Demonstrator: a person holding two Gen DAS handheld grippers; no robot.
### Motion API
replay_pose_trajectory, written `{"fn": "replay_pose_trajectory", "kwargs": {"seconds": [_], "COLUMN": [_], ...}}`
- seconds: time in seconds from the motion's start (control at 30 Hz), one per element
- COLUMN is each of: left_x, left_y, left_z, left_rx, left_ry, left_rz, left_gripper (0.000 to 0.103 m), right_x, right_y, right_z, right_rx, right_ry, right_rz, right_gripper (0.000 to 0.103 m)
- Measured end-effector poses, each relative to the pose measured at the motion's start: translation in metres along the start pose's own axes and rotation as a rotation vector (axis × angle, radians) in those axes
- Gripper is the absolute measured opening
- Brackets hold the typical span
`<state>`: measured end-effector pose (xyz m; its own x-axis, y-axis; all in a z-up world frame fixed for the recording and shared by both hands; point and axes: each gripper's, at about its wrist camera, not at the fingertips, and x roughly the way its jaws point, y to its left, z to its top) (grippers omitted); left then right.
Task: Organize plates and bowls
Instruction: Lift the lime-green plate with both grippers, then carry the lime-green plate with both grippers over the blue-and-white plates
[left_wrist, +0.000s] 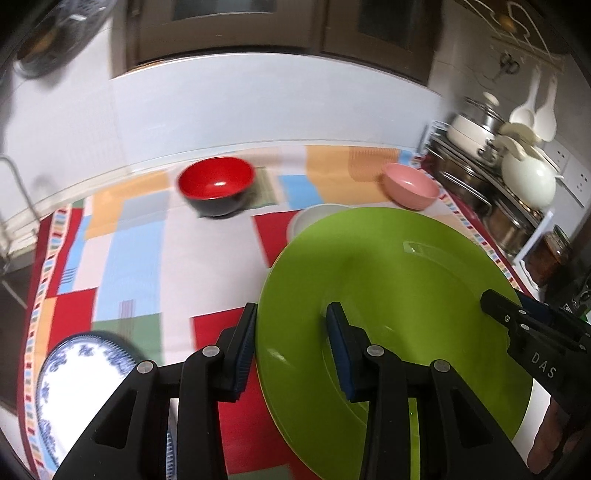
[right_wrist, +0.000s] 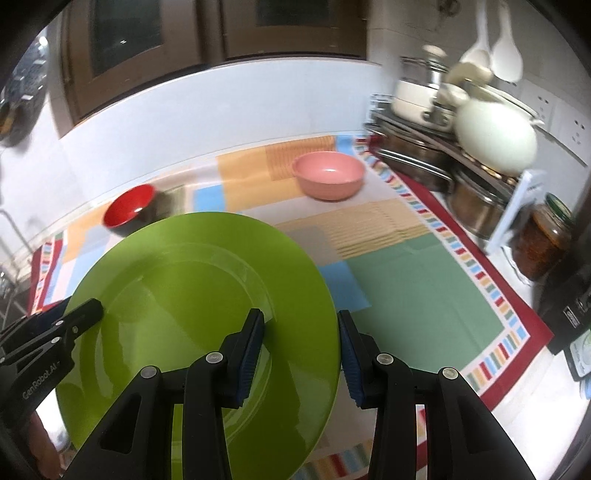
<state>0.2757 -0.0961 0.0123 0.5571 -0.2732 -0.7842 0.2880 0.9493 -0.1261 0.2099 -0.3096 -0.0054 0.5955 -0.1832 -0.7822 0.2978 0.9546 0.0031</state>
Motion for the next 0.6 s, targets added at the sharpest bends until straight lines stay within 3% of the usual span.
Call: {"fn": "replay_pose_trajectory", "kwargs": {"seconds": [0.6], "left_x": [-0.053], "left_y": [0.112], "left_z": [-0.043], "left_rx": [-0.157], "left_ry": [-0.012], "left_rz": [0.146], "left_gripper": [0.037], "right_x": [-0.014], "right_y": [0.118], "right_z": [-0.012], "right_rx": [-0.17], "right_ry": [0.006], "right_rz": [0.149], "right_gripper": [0.041]}}
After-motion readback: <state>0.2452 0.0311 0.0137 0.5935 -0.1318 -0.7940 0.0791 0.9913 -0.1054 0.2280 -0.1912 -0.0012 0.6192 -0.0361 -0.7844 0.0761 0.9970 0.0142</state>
